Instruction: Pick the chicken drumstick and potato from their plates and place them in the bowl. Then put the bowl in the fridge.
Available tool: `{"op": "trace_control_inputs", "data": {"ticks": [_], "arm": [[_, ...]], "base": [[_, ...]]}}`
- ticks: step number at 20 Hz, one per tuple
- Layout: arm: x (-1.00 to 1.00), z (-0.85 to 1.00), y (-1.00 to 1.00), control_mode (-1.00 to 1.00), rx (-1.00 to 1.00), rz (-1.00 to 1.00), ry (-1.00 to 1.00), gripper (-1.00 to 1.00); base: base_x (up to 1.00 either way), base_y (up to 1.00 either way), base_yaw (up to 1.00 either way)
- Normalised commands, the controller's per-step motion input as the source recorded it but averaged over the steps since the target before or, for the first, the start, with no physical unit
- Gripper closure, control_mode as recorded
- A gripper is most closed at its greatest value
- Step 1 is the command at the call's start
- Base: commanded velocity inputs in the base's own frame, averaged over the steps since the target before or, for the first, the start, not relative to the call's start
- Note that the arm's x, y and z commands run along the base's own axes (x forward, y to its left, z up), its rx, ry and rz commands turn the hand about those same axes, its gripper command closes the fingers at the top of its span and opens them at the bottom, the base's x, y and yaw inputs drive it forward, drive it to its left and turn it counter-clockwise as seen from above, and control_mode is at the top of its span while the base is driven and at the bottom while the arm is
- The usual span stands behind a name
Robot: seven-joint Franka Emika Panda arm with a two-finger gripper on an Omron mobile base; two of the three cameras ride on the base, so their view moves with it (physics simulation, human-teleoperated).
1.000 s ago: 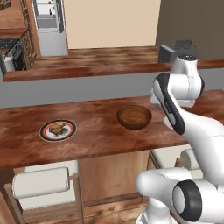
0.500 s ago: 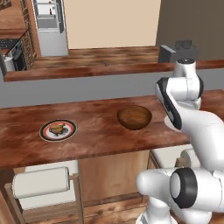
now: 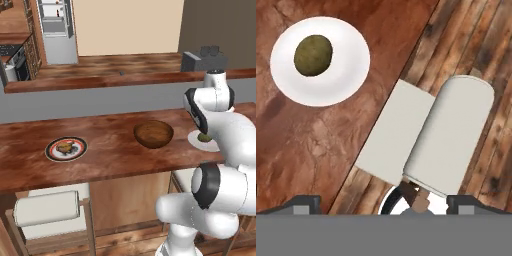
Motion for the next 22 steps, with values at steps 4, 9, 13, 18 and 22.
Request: {"op": "trace_control_inputs", "data": {"ticks": [4, 9, 13, 18, 22], "arm": [[0.31, -0.1, -0.54, -1.0, 0.11, -0.1, 0.16, -1.0], [0.25, -0.17, -0.49, -1.0, 0.05, -0.11, 0.1, -1.0], [0.2, -0.29, -0.29, -1.0, 0.01, -0.05, 0.02, -1.0], [0.22, -0.3, -0.23, -1.0, 0.01, -0.04, 0.0, -1.0], [0.17, -0.35, -0.06, -1.0, 0.01, -0.02, 0.0, -1.0]], "base": [[0.0, 0.0, 0.0], [0.0, 0.0, 0.0], [0.0, 0.0, 0.0], [0.0, 0.0, 0.0], [0.0, 0.0, 0.0]]}}
